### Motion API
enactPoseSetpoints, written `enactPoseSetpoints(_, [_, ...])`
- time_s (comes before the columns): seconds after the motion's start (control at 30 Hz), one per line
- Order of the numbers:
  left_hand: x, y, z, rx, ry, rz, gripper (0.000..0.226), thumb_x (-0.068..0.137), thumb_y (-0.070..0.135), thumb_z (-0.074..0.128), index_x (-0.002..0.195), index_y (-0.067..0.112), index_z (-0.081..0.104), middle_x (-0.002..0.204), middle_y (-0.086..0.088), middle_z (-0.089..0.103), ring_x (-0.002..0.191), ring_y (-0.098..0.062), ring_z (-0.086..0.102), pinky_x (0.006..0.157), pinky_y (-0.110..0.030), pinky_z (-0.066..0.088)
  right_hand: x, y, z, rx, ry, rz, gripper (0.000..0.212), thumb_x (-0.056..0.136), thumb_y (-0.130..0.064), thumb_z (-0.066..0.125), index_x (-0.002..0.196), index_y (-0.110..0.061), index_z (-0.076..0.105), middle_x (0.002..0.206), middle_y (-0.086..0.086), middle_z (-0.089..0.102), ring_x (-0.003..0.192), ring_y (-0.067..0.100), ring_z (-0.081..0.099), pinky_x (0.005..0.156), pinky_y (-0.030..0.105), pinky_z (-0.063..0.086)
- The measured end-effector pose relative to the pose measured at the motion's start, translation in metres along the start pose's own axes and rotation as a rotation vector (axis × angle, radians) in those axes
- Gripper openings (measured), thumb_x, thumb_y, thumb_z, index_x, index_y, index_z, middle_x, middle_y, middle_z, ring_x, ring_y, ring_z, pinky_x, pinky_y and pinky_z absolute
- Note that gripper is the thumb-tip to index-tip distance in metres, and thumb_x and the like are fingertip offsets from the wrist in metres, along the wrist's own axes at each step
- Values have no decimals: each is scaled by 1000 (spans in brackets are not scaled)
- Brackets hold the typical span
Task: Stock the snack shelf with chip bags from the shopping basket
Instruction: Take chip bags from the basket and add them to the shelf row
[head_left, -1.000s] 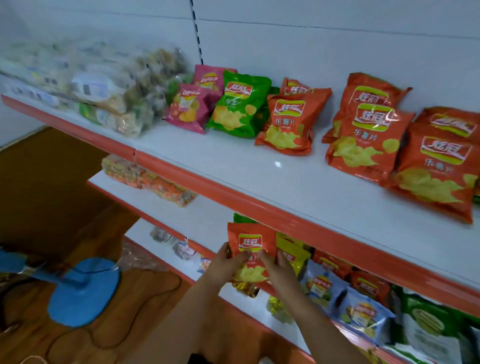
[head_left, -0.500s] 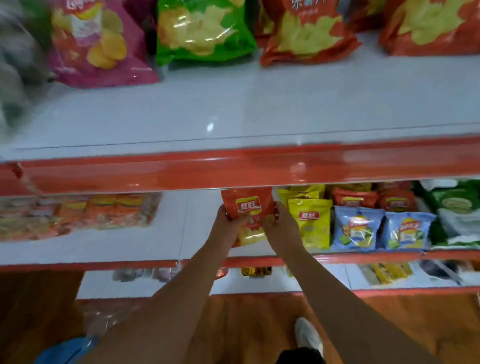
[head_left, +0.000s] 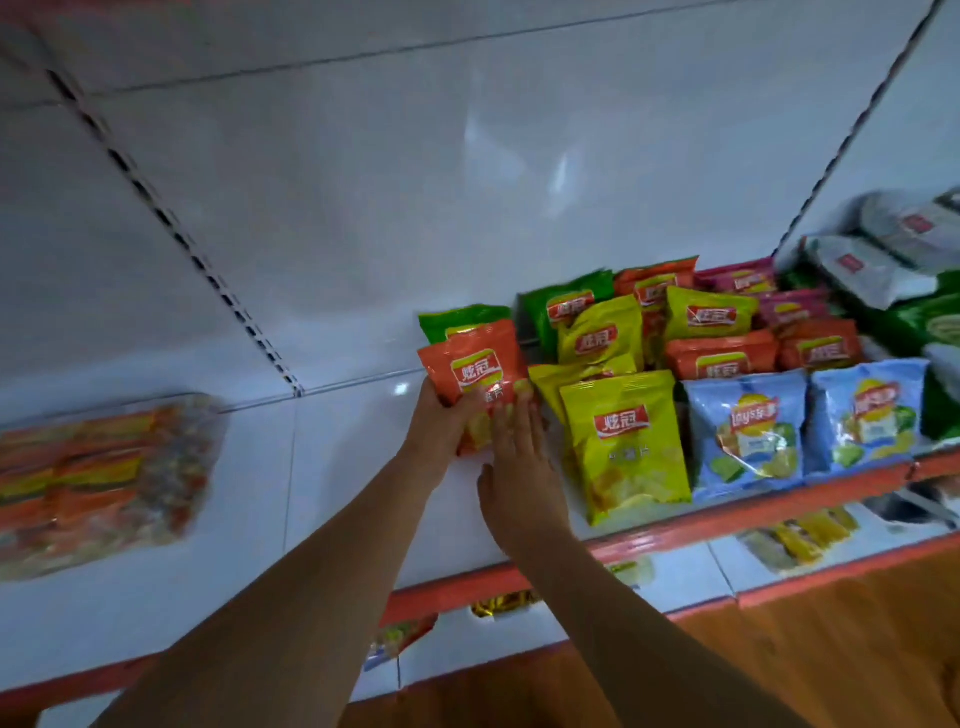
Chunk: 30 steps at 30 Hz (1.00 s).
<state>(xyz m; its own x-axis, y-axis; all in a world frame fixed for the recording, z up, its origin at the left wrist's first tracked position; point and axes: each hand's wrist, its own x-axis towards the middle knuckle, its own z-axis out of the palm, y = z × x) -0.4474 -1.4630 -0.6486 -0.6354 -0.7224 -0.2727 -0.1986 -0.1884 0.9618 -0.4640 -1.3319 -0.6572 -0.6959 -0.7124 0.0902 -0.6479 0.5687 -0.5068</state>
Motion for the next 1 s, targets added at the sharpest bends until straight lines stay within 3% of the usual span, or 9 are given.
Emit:
enactPoseSetpoints(0.17, [6,22,15,292,-8,30,64,77,46,77,131,23,53,122,-2,65,109,-19,65,92,-36,54,13,-8,-8,40,-6,138,72,97,-18,40,153,-9,-4,162,13,0,148,30,7,120,39,15])
enactPoseSetpoints(0.23, [2,33,16,450,16,1,84,69,60,76,137,23,44,130,-8,53,116,-23,59,97,-36,51,14,-13,-11,49,-40,174,73,97,-21,41,153,-5,-3,161,16,5,147,32,11,119,39,15])
enactPoseSetpoints(0.33, [-12,53,16,608,29,-96,91,84,51,68,150,11,21,148,-21,27,133,-34,42,104,-37,39,10,-24,-11,-32,-24,119,75,91,-21,51,149,7,13,155,28,20,145,40,17,119,48,19])
enactPoseSetpoints(0.43, [-28,71,12,651,56,-187,94,91,57,53,155,7,5,159,-22,9,144,-37,26,112,-42,30,-4,-38,-27,16,-48,97,71,93,-20,45,148,10,12,156,31,8,147,43,0,121,48,8])
enactPoseSetpoints(0.5, [-47,85,10,635,96,-156,83,95,54,47,155,11,11,160,-19,15,145,-35,25,114,-42,28,-16,-45,-49,71,-124,103,67,98,-19,37,150,6,4,158,27,-7,147,39,-13,122,45,9])
enactPoseSetpoints(0.6, [-93,101,10,626,149,-26,62,99,44,45,149,9,32,152,-16,37,139,-31,38,110,-38,33,-42,-51,-96,211,-79,178,69,99,-24,39,154,-7,1,162,10,-11,150,24,-9,118,35,27])
enactPoseSetpoints(0.73, [-171,125,27,645,9,33,48,98,42,48,136,13,50,133,-15,55,122,-30,55,101,-38,43,-98,-34,-178,202,68,248,67,99,-40,39,155,-18,8,163,1,-4,150,19,4,115,36,26])
enactPoseSetpoints(0.87, [-247,150,90,566,-224,145,50,98,39,50,143,18,44,142,-5,47,129,-21,49,107,-39,41,-166,11,-265,245,300,503,68,97,-47,40,154,-20,14,163,-1,8,149,18,13,117,41,26])
enactPoseSetpoints(1.0, [-305,162,188,485,-497,228,45,97,33,55,140,24,48,134,7,50,123,-15,53,99,-34,47,-245,67,-346,286,517,725,70,94,-53,35,153,-20,18,162,-2,10,148,12,11,116,26,12])
